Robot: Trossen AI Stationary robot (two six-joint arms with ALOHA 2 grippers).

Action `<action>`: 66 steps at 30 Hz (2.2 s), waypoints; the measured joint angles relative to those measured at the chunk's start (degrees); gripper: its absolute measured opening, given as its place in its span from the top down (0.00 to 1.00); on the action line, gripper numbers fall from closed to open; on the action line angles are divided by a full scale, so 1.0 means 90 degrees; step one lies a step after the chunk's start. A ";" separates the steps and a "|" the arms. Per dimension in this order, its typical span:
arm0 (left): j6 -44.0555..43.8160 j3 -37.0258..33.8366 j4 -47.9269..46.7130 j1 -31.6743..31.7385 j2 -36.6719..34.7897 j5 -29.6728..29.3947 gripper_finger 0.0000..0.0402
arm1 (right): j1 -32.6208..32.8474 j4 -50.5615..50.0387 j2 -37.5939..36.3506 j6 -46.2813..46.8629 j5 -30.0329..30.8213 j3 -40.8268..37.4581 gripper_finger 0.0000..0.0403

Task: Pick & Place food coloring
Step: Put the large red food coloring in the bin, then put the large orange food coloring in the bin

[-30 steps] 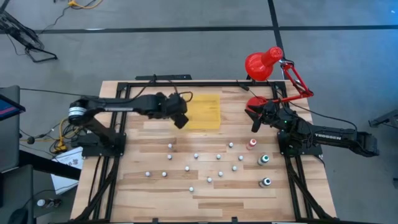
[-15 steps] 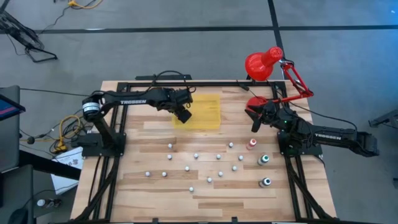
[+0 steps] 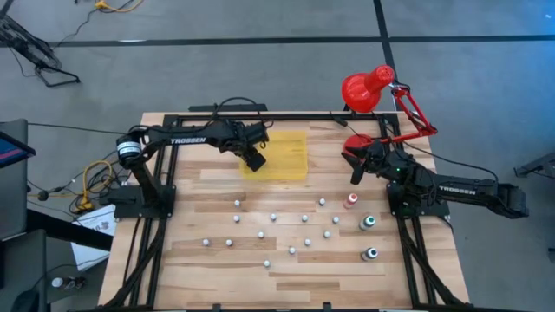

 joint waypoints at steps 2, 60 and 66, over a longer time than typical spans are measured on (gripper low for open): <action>0.0014 0.0000 -0.0007 0.0015 0.0000 -0.0009 0.71 | -0.0001 -0.0002 0.0001 0.0000 0.0002 0.0000 0.69; 0.1375 0.1649 0.0032 -0.0906 0.0146 0.0003 0.34 | -0.0002 0.0000 0.0001 0.0001 0.0002 0.0000 0.69; 0.1495 0.1651 -0.0296 -0.1338 0.0146 0.0003 0.34 | 0.0000 -0.0237 0.0004 -0.0086 0.0002 0.0000 0.69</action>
